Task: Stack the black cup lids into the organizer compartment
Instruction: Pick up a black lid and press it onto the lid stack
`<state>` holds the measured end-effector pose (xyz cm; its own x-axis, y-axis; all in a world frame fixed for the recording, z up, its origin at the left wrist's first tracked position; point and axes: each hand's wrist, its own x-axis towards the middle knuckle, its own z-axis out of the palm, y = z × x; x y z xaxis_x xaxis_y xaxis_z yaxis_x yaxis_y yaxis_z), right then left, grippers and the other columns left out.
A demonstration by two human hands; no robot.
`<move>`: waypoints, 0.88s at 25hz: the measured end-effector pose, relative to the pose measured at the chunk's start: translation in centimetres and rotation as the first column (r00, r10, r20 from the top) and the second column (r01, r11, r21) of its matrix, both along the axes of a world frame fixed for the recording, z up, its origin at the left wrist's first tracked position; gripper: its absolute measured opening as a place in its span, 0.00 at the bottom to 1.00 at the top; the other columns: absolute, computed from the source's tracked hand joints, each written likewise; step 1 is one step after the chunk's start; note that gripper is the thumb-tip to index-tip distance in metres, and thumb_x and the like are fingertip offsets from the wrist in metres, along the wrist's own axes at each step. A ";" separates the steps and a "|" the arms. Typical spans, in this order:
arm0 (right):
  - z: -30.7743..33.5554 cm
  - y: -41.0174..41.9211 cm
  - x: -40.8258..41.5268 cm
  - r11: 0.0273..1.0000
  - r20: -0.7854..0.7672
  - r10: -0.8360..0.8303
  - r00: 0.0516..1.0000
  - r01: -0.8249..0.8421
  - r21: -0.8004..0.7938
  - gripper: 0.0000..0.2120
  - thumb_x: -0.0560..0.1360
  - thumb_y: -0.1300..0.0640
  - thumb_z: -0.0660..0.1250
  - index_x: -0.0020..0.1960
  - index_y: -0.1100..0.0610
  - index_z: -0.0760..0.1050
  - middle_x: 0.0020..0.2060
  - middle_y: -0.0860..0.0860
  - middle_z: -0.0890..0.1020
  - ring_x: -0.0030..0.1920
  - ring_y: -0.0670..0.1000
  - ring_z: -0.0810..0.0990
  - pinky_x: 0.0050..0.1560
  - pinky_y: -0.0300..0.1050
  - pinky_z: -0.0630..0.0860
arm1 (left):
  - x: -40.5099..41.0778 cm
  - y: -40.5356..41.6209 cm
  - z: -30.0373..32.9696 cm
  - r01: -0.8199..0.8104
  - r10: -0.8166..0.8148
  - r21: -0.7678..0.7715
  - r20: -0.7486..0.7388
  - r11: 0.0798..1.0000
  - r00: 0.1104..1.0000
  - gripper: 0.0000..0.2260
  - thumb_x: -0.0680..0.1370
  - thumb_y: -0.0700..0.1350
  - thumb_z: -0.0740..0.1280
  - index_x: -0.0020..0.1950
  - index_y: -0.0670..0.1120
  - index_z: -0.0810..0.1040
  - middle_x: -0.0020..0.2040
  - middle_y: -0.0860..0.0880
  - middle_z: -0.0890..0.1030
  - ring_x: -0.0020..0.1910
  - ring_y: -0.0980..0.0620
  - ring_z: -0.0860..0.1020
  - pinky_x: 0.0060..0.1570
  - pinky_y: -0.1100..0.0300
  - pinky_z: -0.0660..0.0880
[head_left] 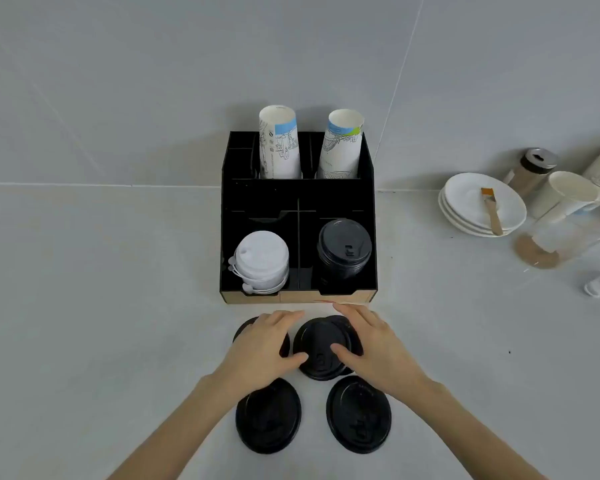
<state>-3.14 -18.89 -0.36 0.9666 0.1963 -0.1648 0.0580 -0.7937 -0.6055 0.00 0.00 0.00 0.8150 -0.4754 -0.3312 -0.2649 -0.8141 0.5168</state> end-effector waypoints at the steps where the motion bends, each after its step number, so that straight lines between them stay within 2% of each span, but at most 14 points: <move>1: -0.4 -0.1 -0.1 1.000 -0.020 0.008 1.000 -0.008 0.001 0.27 0.73 0.51 0.64 0.69 0.51 0.57 0.69 0.48 0.66 0.68 0.49 0.63 0.70 0.45 0.61 | 0.1 -0.2 -0.3 0.016 -0.015 0.019 -0.014 1.000 1.000 0.28 0.74 0.54 0.63 0.70 0.52 0.55 0.72 0.52 0.63 0.69 0.50 0.61 0.67 0.54 0.62; 5: -1.9 -0.3 -0.6 0.997 -0.050 0.074 0.996 -0.075 -0.017 0.32 0.71 0.50 0.66 0.70 0.50 0.54 0.71 0.47 0.61 0.71 0.48 0.58 0.70 0.40 0.53 | 0.1 -0.5 -1.7 0.065 -0.066 0.093 0.002 0.994 0.998 0.31 0.73 0.54 0.64 0.71 0.53 0.51 0.72 0.52 0.61 0.70 0.50 0.58 0.69 0.51 0.59; 8: -2.6 -0.4 -0.7 0.995 -0.035 0.092 0.995 -0.093 -0.037 0.32 0.71 0.53 0.66 0.70 0.50 0.54 0.72 0.48 0.59 0.71 0.48 0.57 0.68 0.37 0.49 | 0.0 -0.8 -2.6 0.097 -0.099 0.125 0.008 0.987 0.995 0.33 0.73 0.53 0.64 0.72 0.53 0.49 0.73 0.53 0.59 0.71 0.49 0.56 0.70 0.51 0.57; 14: -3.0 -0.2 -0.7 0.999 -0.045 0.046 0.998 -0.045 0.017 0.30 0.73 0.56 0.65 0.70 0.51 0.55 0.72 0.47 0.60 0.71 0.47 0.58 0.68 0.36 0.52 | 0.0 -1.2 -3.1 0.091 -0.095 0.114 0.035 0.989 0.995 0.32 0.74 0.52 0.63 0.72 0.52 0.49 0.73 0.53 0.59 0.71 0.50 0.57 0.69 0.52 0.55; 17: -2.8 -0.3 -1.0 0.997 -0.050 0.006 0.999 -0.002 0.078 0.29 0.72 0.57 0.65 0.70 0.52 0.57 0.71 0.46 0.61 0.69 0.47 0.63 0.66 0.35 0.57 | -0.1 -1.1 -2.9 0.078 -0.081 0.066 0.037 0.995 0.996 0.31 0.74 0.52 0.63 0.72 0.52 0.50 0.73 0.53 0.59 0.71 0.51 0.57 0.69 0.53 0.55; 19: -2.5 -0.5 -1.1 0.992 -0.054 -0.023 0.998 0.029 0.124 0.29 0.72 0.58 0.66 0.69 0.51 0.58 0.68 0.42 0.62 0.66 0.46 0.66 0.63 0.29 0.60 | -0.2 -1.0 -2.6 0.065 -0.065 0.014 0.038 0.998 0.997 0.30 0.74 0.52 0.63 0.71 0.53 0.51 0.73 0.54 0.58 0.71 0.52 0.57 0.69 0.54 0.55; 22: -1.9 -0.6 -1.2 0.985 -0.054 -0.045 0.998 0.053 0.164 0.28 0.72 0.58 0.66 0.69 0.51 0.59 0.64 0.39 0.62 0.64 0.40 0.64 0.57 0.17 0.55 | -0.2 -0.9 -1.9 0.047 -0.044 -0.057 0.054 0.997 0.998 0.29 0.74 0.52 0.63 0.71 0.53 0.53 0.73 0.55 0.59 0.70 0.53 0.58 0.69 0.55 0.55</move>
<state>-4.38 -19.52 -2.27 0.9671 0.1776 -0.1819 -0.0117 -0.6835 -0.7298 -0.22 -0.90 -1.86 0.8076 -0.5296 -0.2594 -0.3290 -0.7697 0.5472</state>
